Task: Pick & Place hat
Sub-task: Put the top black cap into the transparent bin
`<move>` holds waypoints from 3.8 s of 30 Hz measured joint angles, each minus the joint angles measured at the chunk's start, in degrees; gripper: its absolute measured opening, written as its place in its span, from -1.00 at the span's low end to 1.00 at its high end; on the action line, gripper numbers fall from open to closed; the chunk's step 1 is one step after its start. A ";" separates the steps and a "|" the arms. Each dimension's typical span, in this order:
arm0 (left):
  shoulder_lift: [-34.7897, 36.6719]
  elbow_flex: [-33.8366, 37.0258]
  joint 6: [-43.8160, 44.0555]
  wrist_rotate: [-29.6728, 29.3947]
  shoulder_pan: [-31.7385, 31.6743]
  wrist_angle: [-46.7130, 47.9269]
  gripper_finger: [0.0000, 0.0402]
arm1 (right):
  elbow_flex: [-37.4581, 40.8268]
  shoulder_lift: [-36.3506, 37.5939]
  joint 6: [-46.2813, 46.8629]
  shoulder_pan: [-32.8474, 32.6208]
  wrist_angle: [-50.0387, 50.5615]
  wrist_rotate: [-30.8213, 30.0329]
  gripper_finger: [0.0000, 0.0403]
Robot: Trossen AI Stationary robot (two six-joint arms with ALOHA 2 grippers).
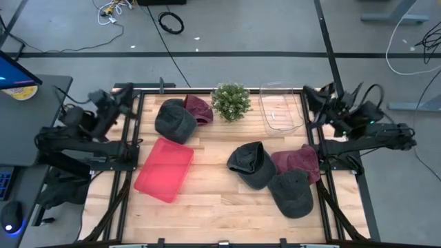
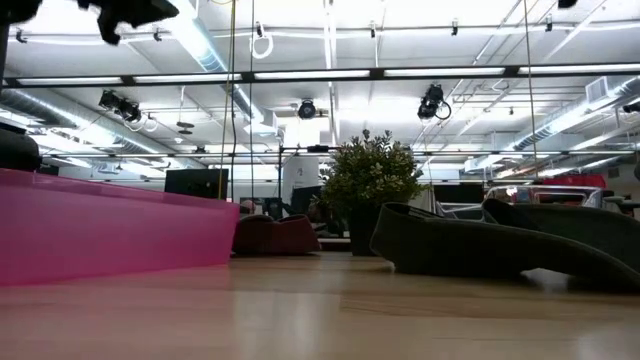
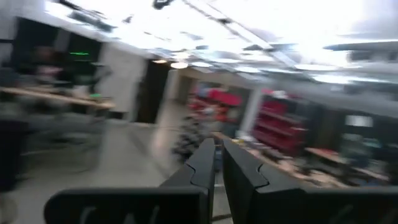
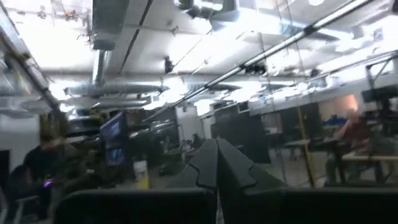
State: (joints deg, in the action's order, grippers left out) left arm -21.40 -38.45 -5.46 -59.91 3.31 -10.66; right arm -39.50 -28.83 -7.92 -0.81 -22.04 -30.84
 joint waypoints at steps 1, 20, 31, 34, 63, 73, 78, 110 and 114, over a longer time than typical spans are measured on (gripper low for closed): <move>-2.21 -2.44 -0.16 -2.84 0.00 0.56 -0.84 | -2.25 -1.34 0.87 0.02 0.12 -3.04 -0.98; -23.71 -20.07 17.55 -2.55 -1.54 23.75 -0.59 | -11.11 -4.89 2.03 0.02 14.79 -14.38 -0.88; -30.28 -30.44 39.23 25.29 -18.05 54.37 0.10 | -11.11 -9.91 10.72 0.02 18.74 -6.44 -0.74; -34.96 -34.02 36.64 31.35 -22.93 60.34 0.13 | -11.11 -11.43 13.07 0.02 18.89 -5.57 -0.69; -70.66 -43.35 8.95 55.22 -54.81 87.44 0.59 | -11.04 -21.27 30.61 0.02 22.68 8.62 -0.50; -77.21 -43.28 0.12 61.60 -59.61 82.49 0.81 | -11.04 -21.59 31.67 0.02 22.54 9.52 -0.50; -78.81 -41.46 -3.78 65.23 -61.59 81.87 0.81 | -11.04 -21.59 32.82 0.02 22.58 9.58 -0.50; -78.70 -28.29 -4.09 71.92 -65.40 68.21 0.70 | -11.04 -21.59 34.47 0.02 22.51 9.28 -0.50; -78.70 -28.27 -5.95 74.19 -65.40 71.47 0.48 | -11.04 -21.59 33.90 0.02 22.51 9.26 -0.50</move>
State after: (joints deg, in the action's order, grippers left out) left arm -100.09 -66.72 -11.41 14.27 -62.08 60.81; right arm -50.54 -50.41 25.98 -0.80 0.47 -21.58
